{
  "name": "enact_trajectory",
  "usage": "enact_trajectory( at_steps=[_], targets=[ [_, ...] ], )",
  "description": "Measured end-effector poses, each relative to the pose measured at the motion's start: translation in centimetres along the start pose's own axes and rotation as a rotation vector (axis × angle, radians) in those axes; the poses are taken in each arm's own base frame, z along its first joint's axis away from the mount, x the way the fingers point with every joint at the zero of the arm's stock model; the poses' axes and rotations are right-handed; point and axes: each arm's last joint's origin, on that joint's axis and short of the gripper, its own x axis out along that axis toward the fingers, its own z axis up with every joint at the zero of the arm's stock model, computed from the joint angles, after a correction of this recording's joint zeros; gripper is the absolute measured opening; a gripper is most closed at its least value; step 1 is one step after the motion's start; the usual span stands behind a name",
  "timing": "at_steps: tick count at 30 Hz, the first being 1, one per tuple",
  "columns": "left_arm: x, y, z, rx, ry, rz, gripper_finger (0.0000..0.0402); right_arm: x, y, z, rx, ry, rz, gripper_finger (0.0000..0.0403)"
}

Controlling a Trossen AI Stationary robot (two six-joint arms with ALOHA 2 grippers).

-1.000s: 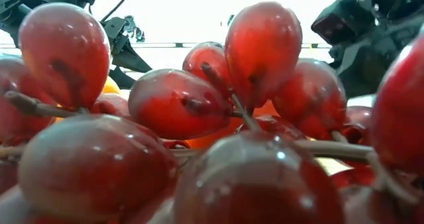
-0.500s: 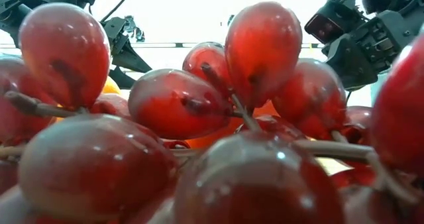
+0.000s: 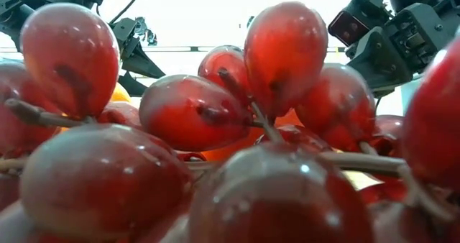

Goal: Pick & Place Food Item
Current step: Put the blue and pink tuna can into the yellow bin

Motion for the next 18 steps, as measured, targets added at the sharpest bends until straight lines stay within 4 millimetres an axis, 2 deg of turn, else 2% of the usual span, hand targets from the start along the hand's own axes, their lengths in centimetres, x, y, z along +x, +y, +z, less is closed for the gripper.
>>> enact_trajectory(
  at_steps=[10,13,16,18],
  targets=[
    [0.00,-0.01,0.01,-0.004,-0.001,0.000,0.0301,-0.02,-0.07,-0.64,-0.024,0.070,0.015,0.0277],
    [0.00,-0.01,0.02,-0.004,-0.001,-0.001,0.0301,-0.03,-0.13,-0.82,-0.029,0.089,0.011,0.0246],
    [0.00,0.00,0.01,-0.004,-0.001,0.000,0.0301,-0.06,0.06,-0.46,-0.028,0.070,0.078,0.0194],
    [0.00,-0.01,0.01,-0.004,-0.001,-0.001,0.0301,-0.29,0.10,0.15,-0.024,0.041,0.124,0.0190]
  ],
)
